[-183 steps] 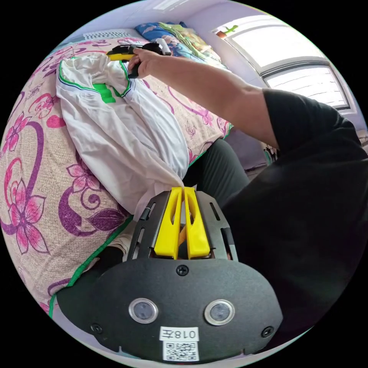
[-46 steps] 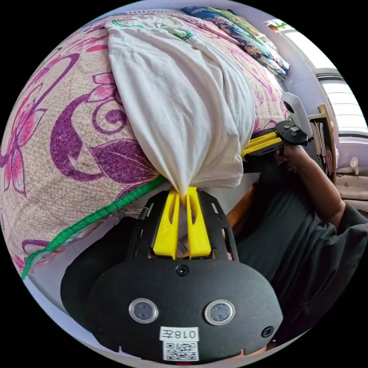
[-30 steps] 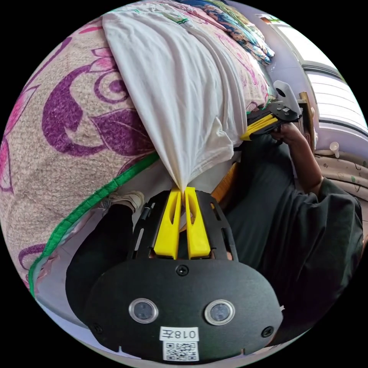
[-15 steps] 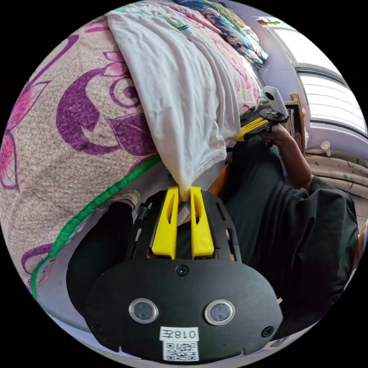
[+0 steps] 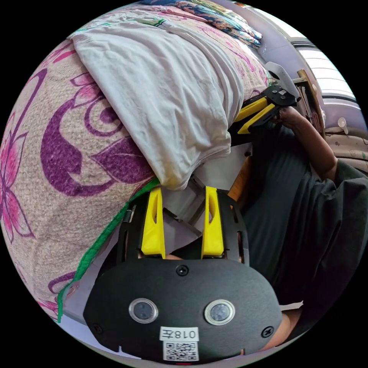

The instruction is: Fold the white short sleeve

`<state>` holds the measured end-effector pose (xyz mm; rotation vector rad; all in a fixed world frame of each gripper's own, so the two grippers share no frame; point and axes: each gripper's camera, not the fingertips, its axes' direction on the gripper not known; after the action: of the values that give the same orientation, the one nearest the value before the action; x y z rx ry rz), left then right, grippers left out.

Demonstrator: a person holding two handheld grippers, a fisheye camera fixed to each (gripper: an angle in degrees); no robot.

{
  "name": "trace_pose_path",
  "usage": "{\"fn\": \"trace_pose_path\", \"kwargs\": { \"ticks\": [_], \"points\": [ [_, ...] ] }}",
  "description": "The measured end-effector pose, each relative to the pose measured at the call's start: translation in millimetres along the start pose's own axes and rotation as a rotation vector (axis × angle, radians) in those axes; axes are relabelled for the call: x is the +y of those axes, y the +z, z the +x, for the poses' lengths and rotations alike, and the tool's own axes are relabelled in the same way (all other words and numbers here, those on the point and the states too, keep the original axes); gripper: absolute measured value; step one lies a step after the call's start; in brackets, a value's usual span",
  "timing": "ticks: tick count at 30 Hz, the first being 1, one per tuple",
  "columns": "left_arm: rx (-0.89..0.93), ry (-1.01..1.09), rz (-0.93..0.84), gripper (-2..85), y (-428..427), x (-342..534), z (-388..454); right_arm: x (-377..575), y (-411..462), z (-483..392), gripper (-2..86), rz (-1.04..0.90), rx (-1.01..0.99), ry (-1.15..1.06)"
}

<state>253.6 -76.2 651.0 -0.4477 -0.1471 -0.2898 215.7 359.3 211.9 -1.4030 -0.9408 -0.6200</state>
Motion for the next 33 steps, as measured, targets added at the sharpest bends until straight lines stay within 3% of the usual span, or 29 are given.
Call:
{"fn": "trace_pose_path", "kwargs": {
  "ticks": [4,8,14,24,33],
  "points": [
    [0.033,-0.02,0.027,11.6,43.2,-29.5,-6.9,-4.8,0.3,12.4,9.2,0.038,-0.032,-0.021],
    [0.127,-0.037,0.049,0.8,75.0,-44.4,-21.6,-9.8,-2.8,30.2,4.4,0.052,-0.071,-0.011],
    [0.222,0.092,0.081,-0.8,56.3,-34.5,2.1,-4.6,-38.1,39.1,0.6,0.014,-0.157,-0.047],
    [0.306,0.168,0.277,-0.9,-2.9,-46.8,-15.9,25.4,-174.4,73.0,0.1,0.436,-0.393,-0.106],
    [0.424,0.215,0.521,-0.9,-83.0,-196.8,-171.4,-62.6,-305.1,162.4,0.2,0.646,-0.416,-0.18]
  ]
}}
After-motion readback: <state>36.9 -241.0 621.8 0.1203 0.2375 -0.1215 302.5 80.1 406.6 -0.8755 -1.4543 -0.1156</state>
